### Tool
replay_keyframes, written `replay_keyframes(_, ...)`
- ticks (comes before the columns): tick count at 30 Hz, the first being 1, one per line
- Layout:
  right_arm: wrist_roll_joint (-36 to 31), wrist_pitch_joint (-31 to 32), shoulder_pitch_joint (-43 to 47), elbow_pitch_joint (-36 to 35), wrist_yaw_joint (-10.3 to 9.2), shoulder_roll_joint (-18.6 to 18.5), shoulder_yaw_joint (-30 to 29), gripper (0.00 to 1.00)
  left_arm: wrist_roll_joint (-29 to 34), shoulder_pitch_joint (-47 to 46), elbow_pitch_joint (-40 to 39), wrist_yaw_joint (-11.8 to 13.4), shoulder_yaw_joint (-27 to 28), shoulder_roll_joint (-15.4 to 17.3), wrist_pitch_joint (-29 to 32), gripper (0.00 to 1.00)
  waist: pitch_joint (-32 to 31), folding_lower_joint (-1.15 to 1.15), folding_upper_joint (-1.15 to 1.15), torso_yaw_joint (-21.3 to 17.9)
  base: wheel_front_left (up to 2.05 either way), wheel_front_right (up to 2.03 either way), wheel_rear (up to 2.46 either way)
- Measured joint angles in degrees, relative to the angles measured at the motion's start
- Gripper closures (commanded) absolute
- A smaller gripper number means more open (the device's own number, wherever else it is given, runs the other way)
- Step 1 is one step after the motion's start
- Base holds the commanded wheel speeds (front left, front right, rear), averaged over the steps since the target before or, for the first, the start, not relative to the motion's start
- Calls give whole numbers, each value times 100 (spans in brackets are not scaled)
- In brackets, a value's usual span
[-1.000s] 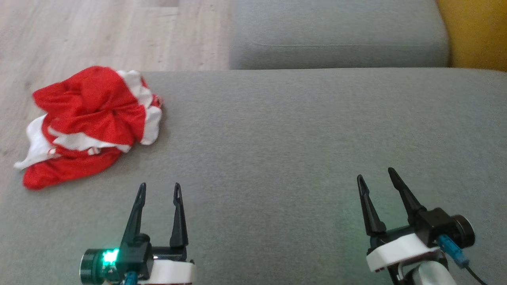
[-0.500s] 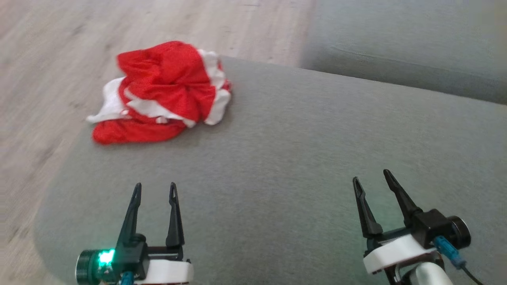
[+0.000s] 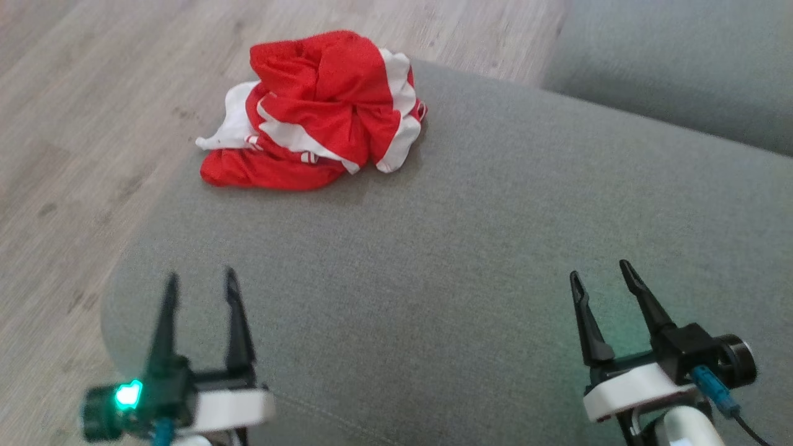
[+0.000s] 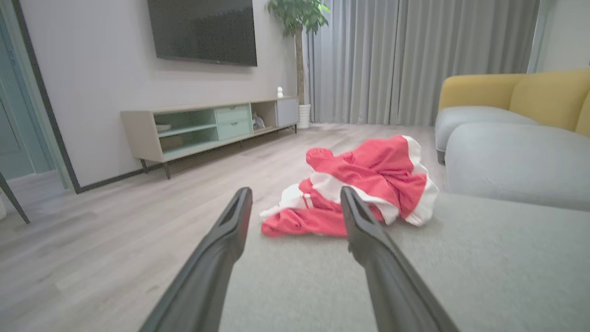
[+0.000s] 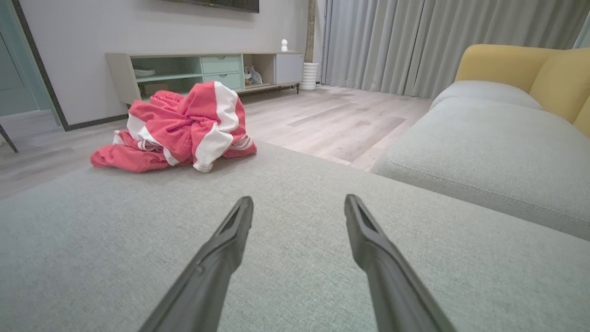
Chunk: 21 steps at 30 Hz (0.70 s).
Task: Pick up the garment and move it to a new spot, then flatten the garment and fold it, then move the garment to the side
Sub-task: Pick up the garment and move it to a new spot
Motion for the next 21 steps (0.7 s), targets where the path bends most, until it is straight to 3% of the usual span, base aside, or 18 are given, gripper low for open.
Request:
replay_keyframes(4,-318,0,-70,-16,0,0,-172,0,68,-426,-378,74,388,8,-3,0,308,-1,0,-9,0,0,0)
replay_keyframes(11,-508,0,-632,-153,0,-412,-491,0,172,-2195,-375,-400,559,325,-27,0,1052,1,0,-70,0,0,0)
replay_keyframes(16,-597,0,-1001,-233,0,-791,-464,0,363,-3883,593,-688,472,575,-33,0,1644,1,0,-173,0,0,0)
replay_keyframes(21,-602,-1,-1250,-433,0,-1112,-449,0,196,-5528,2349,-1046,407,553,123,0,2175,2,0,-349,0,0,0)
